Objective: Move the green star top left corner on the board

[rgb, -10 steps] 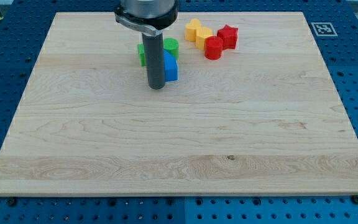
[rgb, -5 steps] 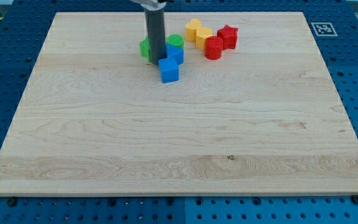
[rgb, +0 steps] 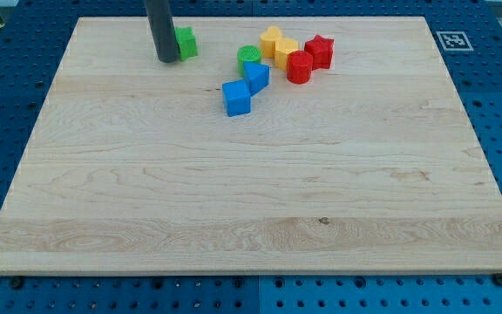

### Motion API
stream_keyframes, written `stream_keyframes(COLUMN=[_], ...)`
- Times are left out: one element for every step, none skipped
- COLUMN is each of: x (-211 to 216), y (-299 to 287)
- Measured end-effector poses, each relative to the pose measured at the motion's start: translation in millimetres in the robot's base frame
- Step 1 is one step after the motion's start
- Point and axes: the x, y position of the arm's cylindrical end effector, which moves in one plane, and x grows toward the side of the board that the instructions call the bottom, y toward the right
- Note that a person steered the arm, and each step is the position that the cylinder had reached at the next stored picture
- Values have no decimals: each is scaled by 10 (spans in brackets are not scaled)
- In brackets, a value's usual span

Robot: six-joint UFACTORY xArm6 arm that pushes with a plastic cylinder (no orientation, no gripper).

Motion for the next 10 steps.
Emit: stream_keyframes(x=[28,153,48,-150,-178,-217,-228,-237,-411,-509], y=[119,455,609,555,208,-46,-46,270,391,307])
